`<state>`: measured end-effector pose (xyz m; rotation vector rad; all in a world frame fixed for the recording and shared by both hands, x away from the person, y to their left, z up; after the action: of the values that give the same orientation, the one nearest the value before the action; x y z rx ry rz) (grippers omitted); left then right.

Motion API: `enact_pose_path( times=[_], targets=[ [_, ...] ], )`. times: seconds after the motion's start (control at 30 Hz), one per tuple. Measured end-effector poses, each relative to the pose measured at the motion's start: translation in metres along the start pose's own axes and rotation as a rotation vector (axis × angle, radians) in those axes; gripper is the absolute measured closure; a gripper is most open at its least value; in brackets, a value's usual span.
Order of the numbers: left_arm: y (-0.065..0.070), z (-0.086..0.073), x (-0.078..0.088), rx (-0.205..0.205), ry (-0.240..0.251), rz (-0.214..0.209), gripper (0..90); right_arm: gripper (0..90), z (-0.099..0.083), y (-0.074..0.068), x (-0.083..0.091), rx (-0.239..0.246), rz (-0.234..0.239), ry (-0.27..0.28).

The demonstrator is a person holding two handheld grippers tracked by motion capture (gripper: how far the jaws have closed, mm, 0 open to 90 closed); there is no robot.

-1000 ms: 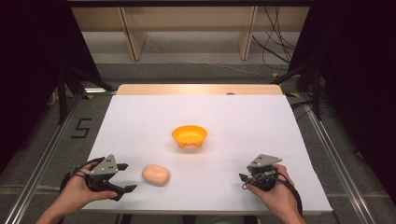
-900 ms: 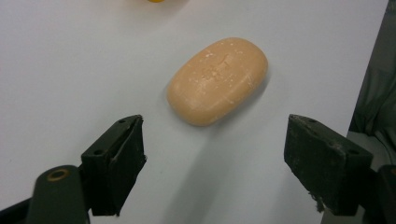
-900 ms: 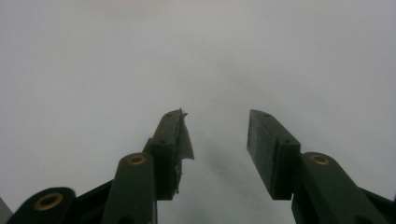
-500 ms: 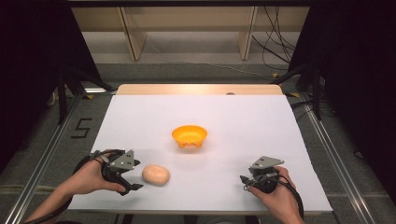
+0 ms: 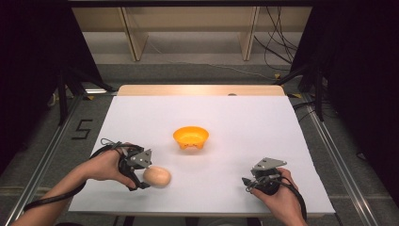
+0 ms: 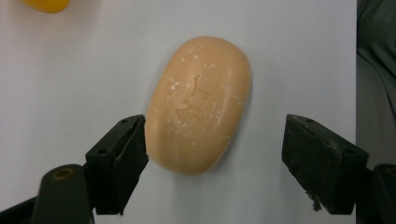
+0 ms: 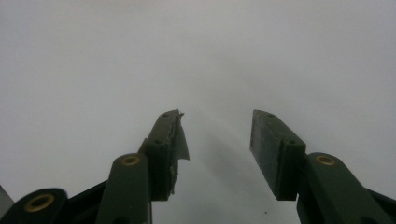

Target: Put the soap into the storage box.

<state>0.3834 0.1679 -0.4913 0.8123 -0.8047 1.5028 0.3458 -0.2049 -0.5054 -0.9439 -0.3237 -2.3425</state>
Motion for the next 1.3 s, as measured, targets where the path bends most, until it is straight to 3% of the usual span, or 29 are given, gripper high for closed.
enact_pose_path(
  times=[0.13,0.17,0.4,0.53,0.63,0.83,1.07,1.3],
  targets=[
    [-0.006,0.005,-0.007,-0.028,-0.051,-0.016,21.7,52.9,0.000,0.002,-0.001,0.023,-0.006,0.019],
    [-0.006,0.006,-0.009,-0.015,-0.055,-0.018,21.8,52.6,0.000,0.002,0.000,0.021,-0.005,0.018],
    [-0.013,0.011,-0.014,-0.051,-0.134,-0.050,22.0,51.6,-0.002,0.000,0.000,-0.019,0.010,-0.012],
    [-0.016,0.012,-0.016,-0.057,-0.156,-0.046,21.6,51.3,-0.001,0.001,0.000,0.002,0.010,0.000],
    [-0.018,0.013,-0.018,-0.062,-0.177,-0.064,21.6,51.3,-0.001,0.001,0.001,-0.017,0.005,-0.006],
    [-0.019,0.015,-0.025,-0.065,-0.185,-0.063,20.6,51.4,-0.001,0.001,0.000,-0.001,0.011,-0.003],
    [-0.018,0.016,-0.033,-0.073,-0.207,-0.090,19.7,51.3,-0.001,0.002,0.000,0.004,0.011,-0.004],
    [-0.015,0.014,-0.038,-0.097,-0.238,-0.108,19.8,51.2,-0.002,0.000,0.000,-0.014,0.017,-0.013]
  ],
)
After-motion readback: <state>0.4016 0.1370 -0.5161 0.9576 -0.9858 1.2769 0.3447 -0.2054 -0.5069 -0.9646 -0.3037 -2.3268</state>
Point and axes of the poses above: each handheld gripper's, and its own axes: x roughly backward along the jaws, z roughly out of its top, y roughly to its right, the point moved 6 cm from there along -x, roughly forward along the jaws, and after that the axes turned 7 degrees about y, right-handed, at the moved point
